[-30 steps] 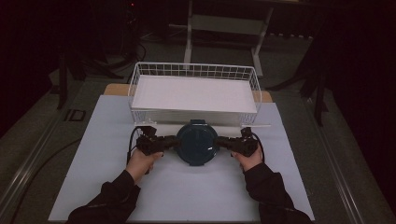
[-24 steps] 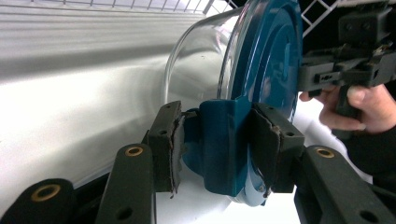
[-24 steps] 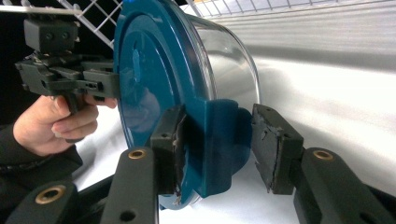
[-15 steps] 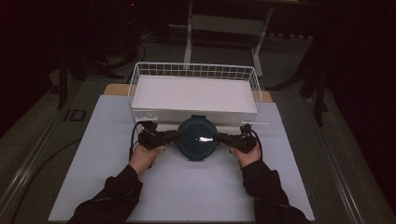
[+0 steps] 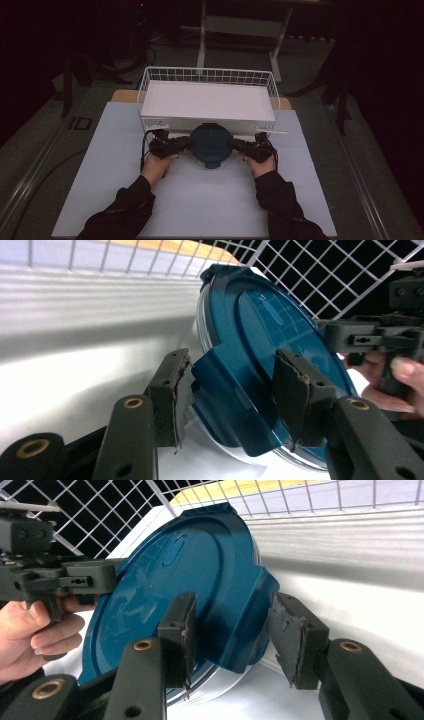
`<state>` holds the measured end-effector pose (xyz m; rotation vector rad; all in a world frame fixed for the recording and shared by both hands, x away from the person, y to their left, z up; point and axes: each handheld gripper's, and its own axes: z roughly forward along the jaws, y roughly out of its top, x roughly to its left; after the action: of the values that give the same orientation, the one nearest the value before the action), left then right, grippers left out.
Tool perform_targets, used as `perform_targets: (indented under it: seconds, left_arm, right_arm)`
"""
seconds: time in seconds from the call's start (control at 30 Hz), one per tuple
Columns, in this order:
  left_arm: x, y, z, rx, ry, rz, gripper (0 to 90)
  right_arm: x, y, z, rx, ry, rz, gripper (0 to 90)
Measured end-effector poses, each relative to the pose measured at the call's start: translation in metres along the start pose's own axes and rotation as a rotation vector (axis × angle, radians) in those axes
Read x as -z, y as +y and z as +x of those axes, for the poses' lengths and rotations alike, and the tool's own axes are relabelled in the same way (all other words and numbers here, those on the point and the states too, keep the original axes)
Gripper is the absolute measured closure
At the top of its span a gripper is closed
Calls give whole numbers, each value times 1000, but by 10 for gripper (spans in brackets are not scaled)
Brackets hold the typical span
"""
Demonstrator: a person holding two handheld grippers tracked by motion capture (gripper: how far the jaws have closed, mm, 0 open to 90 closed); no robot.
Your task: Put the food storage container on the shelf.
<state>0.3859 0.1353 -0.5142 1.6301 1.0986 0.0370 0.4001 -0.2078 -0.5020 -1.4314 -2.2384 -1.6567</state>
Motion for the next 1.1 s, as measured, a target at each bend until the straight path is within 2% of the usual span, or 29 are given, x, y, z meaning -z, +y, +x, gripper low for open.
perform_targets:
  seconds: [0.2,0.33,0.47,0.53,0.57,0.6,0.67,0.73,0.8,0.87,0.9,1.0,1.1]
  left_arm:
    - [-3,0,0,-2,57,-38,397]
    - [-4,0,0,-9,83,-60,389]
    - [-4,0,0,3,78,-55,382]
    - [-3,-2,-1,-49,46,-47,292]
    - [-2,-3,-3,-61,43,-40,258]
    - [-2,-4,-5,-68,35,-35,244]
    - [-1,-5,-11,-99,19,-20,154]
    - [2,-6,-16,-105,5,-23,135]
    - [4,-6,-20,-106,-28,8,21]
    - [7,-6,-26,-137,-37,47,2]
    - [9,-6,-29,-151,-39,52,2]
    - [17,-7,-37,-176,-56,46,2]
    - [28,-7,-45,-191,-73,31,2]
  right_arm:
    - [-2,3,1,1,-41,-22,496]
    - [-5,4,3,31,-76,-32,478]
    - [-6,5,6,47,-108,-40,477]
    - [-5,5,11,56,-124,-31,453]
    - [-4,5,10,79,-117,-42,436]
    - [-3,4,13,77,-120,-36,425]
    - [0,4,16,98,-129,-37,418]
    - [3,2,19,106,-127,-38,418]
    - [4,1,23,125,-126,-19,411]
    - [6,-1,27,137,-127,-15,408]
    - [8,-1,30,146,-129,-18,407]
    - [13,-3,38,171,-129,-21,404]
    - [18,-5,47,186,-110,-21,404]
